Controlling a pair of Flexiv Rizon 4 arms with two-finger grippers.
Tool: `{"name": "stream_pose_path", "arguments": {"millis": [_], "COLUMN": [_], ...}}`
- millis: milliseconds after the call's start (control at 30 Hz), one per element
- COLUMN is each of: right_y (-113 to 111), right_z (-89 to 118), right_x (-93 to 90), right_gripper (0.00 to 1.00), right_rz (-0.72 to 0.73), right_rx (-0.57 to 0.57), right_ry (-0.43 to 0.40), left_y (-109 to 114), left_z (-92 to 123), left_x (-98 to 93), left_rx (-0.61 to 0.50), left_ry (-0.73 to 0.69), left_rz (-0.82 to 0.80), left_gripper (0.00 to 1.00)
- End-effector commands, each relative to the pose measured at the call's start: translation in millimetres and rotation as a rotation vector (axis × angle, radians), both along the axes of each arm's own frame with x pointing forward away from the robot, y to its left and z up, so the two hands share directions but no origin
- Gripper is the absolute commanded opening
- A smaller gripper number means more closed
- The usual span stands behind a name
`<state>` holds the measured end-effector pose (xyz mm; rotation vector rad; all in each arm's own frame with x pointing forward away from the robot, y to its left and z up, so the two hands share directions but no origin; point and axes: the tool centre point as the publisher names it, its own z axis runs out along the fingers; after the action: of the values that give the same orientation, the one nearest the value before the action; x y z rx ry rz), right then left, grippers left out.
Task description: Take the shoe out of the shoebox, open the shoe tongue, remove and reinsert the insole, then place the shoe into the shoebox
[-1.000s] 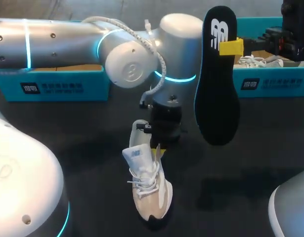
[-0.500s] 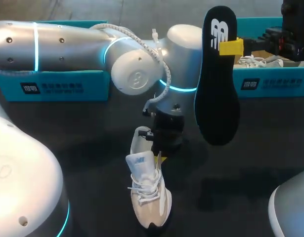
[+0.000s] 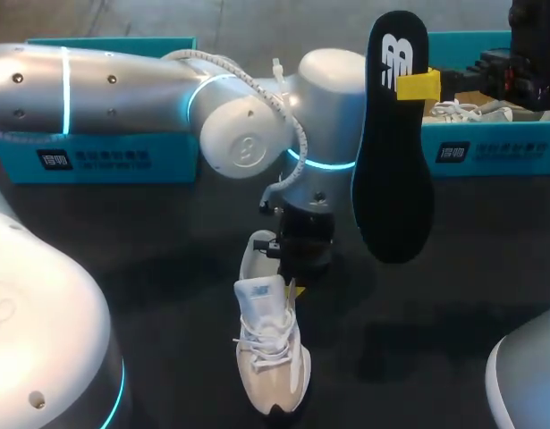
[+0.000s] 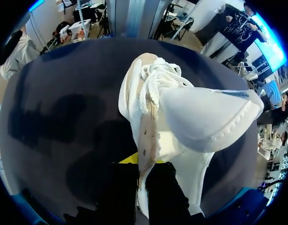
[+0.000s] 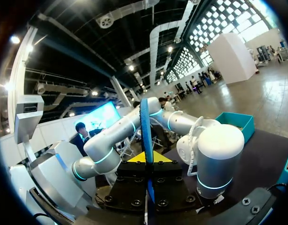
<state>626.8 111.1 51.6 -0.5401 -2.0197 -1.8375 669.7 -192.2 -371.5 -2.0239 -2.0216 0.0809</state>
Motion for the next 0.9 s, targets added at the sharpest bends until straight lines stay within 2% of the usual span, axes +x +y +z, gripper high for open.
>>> {"name": "stream_pose_path", "arguments": {"millis": [33, 133, 267, 567, 700, 900], "right_y": [1.7, 1.7, 1.7, 1.7, 1.7, 1.7], "right_z": [0.1, 0.1, 0.1, 0.1, 0.1, 0.1], "right_x": [2.1, 2.1, 2.1, 2.1, 2.1, 2.1], "right_gripper": [0.00, 0.00, 0.00, 0.00, 0.00, 0.00], "right_rz": [0.003, 0.003, 0.003, 0.003, 0.003, 0.003], "right_rx": [-0.001, -0.001, -0.001, -0.001, -0.001, -0.001], "right_ry": [0.001, 0.001, 0.001, 0.001, 0.001, 0.001], "left_y": [3.1, 3.0, 1.2, -4.6, -6.9, -7.7], "left_z": [0.2, 0.2, 0.7, 11.9, 18.9, 29.5], "left_x": [-0.7, -0.6, -0.1, 2.3, 4.2, 8.3], "left_rx": [-0.009, -0.015, -0.026, -0.083, -0.110, -0.152], "left_ry": [-0.006, -0.006, -0.008, -0.003, -0.004, -0.009], "left_rz": [-0.002, -0.004, -0.004, 0.013, 0.023, 0.041], "left_gripper": [0.30, 0.60, 0.76, 0.76, 0.83, 0.84]}}
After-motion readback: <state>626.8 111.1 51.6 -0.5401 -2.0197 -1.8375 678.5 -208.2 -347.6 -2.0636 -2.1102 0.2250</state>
